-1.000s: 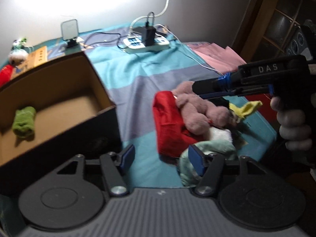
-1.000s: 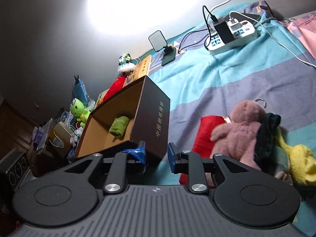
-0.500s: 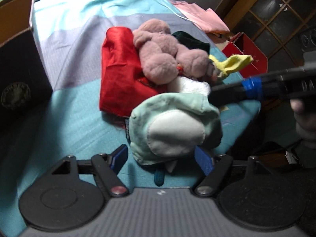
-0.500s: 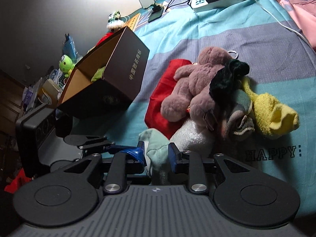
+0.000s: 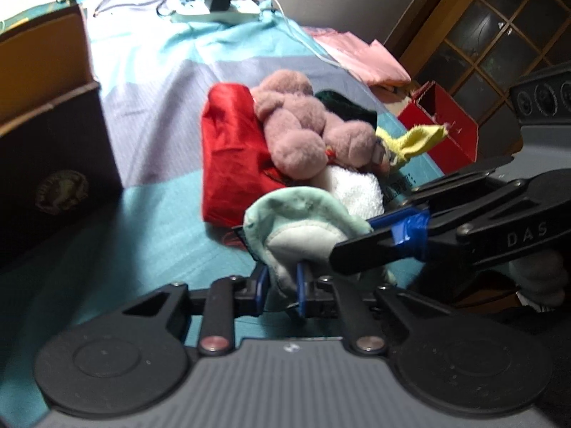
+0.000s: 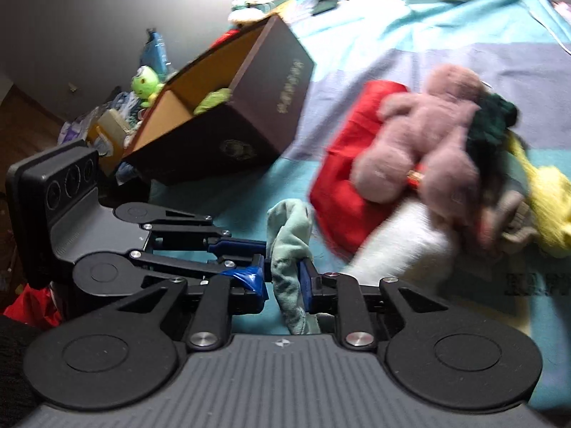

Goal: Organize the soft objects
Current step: 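Grasp the mint-green cloth from the pile with the right gripper, then carry the mint-green cloth into the box and release it, then grasp the red cloth beside the pink bear with the right gripper, then carry the red cloth into the box and open the right gripper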

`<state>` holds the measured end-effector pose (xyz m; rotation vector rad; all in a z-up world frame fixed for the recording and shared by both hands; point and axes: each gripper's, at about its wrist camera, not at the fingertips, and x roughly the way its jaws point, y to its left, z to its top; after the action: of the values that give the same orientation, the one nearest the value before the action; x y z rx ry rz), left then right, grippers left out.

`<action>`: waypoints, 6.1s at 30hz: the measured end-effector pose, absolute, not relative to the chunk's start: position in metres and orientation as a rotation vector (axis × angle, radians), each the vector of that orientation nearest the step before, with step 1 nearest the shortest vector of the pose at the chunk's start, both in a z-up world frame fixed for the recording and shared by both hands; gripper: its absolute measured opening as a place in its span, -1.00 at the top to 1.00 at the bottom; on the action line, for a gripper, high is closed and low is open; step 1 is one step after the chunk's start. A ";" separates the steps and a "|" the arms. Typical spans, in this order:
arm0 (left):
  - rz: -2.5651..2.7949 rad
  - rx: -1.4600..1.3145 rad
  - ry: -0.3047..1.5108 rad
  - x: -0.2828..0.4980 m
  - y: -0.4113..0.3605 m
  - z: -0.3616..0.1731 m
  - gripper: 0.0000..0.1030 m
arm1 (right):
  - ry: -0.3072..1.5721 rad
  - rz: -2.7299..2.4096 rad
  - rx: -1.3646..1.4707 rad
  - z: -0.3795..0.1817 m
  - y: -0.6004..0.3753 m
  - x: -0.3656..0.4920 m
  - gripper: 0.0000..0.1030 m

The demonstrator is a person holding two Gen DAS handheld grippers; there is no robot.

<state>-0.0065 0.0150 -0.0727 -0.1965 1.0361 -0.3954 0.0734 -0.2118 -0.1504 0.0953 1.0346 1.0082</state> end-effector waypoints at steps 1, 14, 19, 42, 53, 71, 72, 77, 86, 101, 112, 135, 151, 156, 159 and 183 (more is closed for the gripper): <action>-0.392 -0.199 1.023 -0.009 0.020 -0.067 0.88 | 1.029 1.021 0.092 -0.148 -0.207 0.071 0.96; -0.198 -0.215 0.785 -0.039 0.127 0.017 0.92 | 0.888 1.251 0.127 -0.086 -0.112 0.065 0.97; -0.083 -0.170 0.706 -0.037 0.178 0.048 0.93 | 0.803 1.334 0.148 -0.059 -0.058 0.070 0.97; 0.134 -0.189 0.974 -0.002 0.322 -0.034 0.73 | 1.129 1.136 0.187 -0.136 0.133 0.108 0.86; 0.183 -0.140 0.913 -0.017 0.304 -0.009 -0.02 | 1.077 1.081 0.179 -0.129 0.118 0.105 0.83; 0.325 -0.048 0.894 -0.039 0.249 0.020 -0.03 | 0.877 1.107 0.177 -0.090 0.063 0.065 0.83; 0.331 -0.045 0.896 -0.040 0.245 0.020 -0.03 | 0.875 1.110 0.178 -0.090 0.060 0.063 0.83; 0.351 -0.026 0.910 -0.045 0.223 0.019 -0.03 | 0.878 1.134 0.182 -0.088 0.041 0.054 0.83; 0.343 -0.018 0.939 -0.047 0.176 0.012 -0.04 | 0.885 1.151 0.138 -0.094 0.002 0.042 0.83; 0.231 -0.008 0.990 -0.026 0.094 -0.009 -0.07 | 0.919 1.053 0.104 -0.118 -0.083 0.048 0.83; 0.016 -0.012 1.014 0.006 0.030 -0.030 -0.09 | 0.921 0.888 0.150 -0.125 -0.170 0.070 0.82; -0.217 -0.277 1.022 0.065 0.009 -0.102 -0.21 | 0.865 0.838 0.178 -0.119 -0.180 0.162 0.81; -0.213 -0.285 0.932 0.064 0.007 -0.095 0.90 | 0.959 0.892 -0.059 -0.153 -0.131 0.193 0.89; -0.229 -0.239 0.837 0.052 0.008 -0.059 0.97 | 0.988 0.943 0.058 -0.147 -0.145 0.190 0.89; -0.254 -0.235 0.783 0.044 0.015 -0.033 0.97 | 0.991 0.986 0.129 -0.138 -0.152 0.182 0.89; 0.059 -0.016 0.525 0.002 0.196 0.050 0.97 | 0.759 1.267 0.369 -0.043 0.033 0.146 0.78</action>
<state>0.0024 0.1960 0.0500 -0.0162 0.5246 0.0588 0.1456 0.0334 -0.0434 0.3688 0.7591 1.2675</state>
